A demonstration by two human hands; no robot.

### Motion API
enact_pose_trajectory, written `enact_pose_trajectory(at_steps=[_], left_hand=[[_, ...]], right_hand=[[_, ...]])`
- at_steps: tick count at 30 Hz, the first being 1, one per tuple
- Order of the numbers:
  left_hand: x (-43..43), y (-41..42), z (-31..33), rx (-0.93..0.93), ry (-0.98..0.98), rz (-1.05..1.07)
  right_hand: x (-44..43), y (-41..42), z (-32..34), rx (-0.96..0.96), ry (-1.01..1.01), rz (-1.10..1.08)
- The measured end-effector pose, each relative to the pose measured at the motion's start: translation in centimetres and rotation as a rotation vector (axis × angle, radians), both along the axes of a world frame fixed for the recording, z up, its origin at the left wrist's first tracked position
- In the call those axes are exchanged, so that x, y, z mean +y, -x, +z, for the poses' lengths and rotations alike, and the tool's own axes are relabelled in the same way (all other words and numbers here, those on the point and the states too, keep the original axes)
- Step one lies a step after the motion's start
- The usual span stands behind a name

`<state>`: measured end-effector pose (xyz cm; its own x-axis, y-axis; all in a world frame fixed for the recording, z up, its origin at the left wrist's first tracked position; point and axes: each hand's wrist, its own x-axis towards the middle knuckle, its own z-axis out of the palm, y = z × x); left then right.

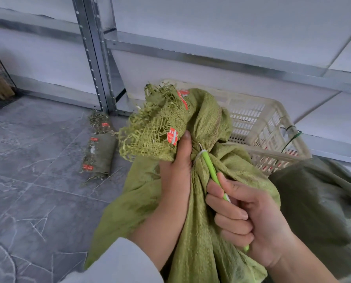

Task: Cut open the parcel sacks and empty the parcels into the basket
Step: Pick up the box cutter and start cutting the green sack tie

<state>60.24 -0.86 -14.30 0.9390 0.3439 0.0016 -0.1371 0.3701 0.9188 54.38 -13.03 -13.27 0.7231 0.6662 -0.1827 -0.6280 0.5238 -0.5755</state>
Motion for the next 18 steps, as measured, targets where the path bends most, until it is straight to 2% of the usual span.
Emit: enact_pose_trajectory(at_steps=[5,7,14,18], left_hand=[[0.1,-0.4,-0.1,-0.010,0.012,-0.020],[0.2,-0.8,-0.4,-0.018,-0.045,-0.054],[1.1,-1.6,0.5,-0.036,-0.057,0.078],[1.1,-1.5,0.5,0.004,-0.095,0.084]], right_hand=[[0.6,0.2,0.0,0.135,-0.170,0.001],[0.9,0.4,0.0,0.197,-0.210,-0.022],[2.7,0.9,0.3,0.289,-0.239,-0.087],[2.6,1.4,0.0,0.292,-0.254,-0.105]])
